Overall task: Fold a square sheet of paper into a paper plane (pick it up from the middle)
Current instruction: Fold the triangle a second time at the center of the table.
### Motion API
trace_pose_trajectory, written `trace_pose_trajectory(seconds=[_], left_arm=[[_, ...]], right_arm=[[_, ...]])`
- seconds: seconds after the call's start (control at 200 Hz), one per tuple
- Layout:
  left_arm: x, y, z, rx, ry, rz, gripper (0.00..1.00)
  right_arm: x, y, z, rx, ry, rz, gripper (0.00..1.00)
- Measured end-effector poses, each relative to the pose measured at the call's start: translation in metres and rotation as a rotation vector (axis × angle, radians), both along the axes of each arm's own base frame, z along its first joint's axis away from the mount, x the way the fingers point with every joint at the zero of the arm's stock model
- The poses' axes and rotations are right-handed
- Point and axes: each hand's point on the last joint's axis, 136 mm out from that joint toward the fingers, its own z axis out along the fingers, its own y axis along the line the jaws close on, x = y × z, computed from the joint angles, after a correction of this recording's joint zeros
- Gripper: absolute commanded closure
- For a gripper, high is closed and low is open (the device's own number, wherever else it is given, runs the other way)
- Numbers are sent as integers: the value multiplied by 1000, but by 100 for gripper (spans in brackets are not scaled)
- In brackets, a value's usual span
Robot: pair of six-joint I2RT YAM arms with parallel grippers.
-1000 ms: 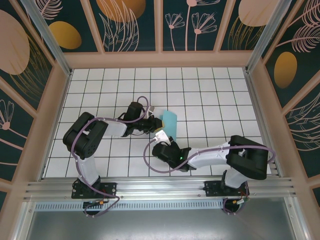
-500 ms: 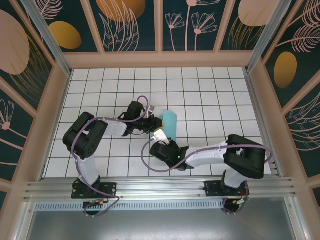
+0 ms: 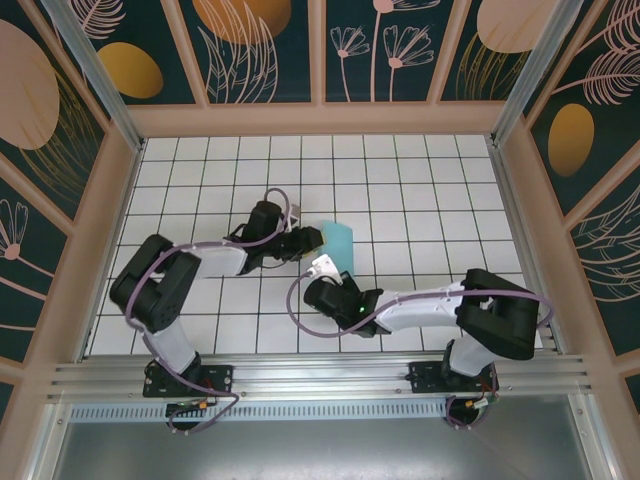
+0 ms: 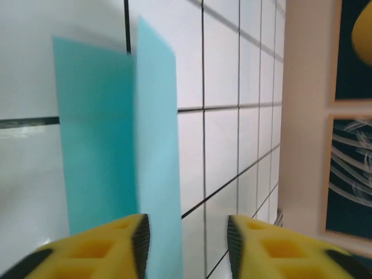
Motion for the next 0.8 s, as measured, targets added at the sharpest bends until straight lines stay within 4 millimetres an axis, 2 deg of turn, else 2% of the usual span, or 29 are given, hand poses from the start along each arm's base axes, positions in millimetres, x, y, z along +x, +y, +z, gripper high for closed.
trace_pose_trajectory(seconds=[0.08, 0.19, 0.435, 0.53, 0.671, 0.796], left_arm=[[9, 10, 19, 27, -62, 69, 41], [17, 30, 33, 78, -111, 180, 41], [14, 75, 27, 199, -126, 344, 44], [11, 83, 25, 218, -126, 368, 45], [7, 88, 22, 233, -120, 378, 48], [6, 88, 21, 235, -117, 376, 56]], right_arm=[[2, 2, 7, 52, 24, -4, 100], [5, 4, 9, 119, 78, -8, 100], [0, 22, 10, 276, 231, 21, 100], [0, 30, 24, 377, 263, 30, 100], [11, 31, 56, 517, 260, 14, 100], [16, 29, 72, 594, 254, 7, 100]])
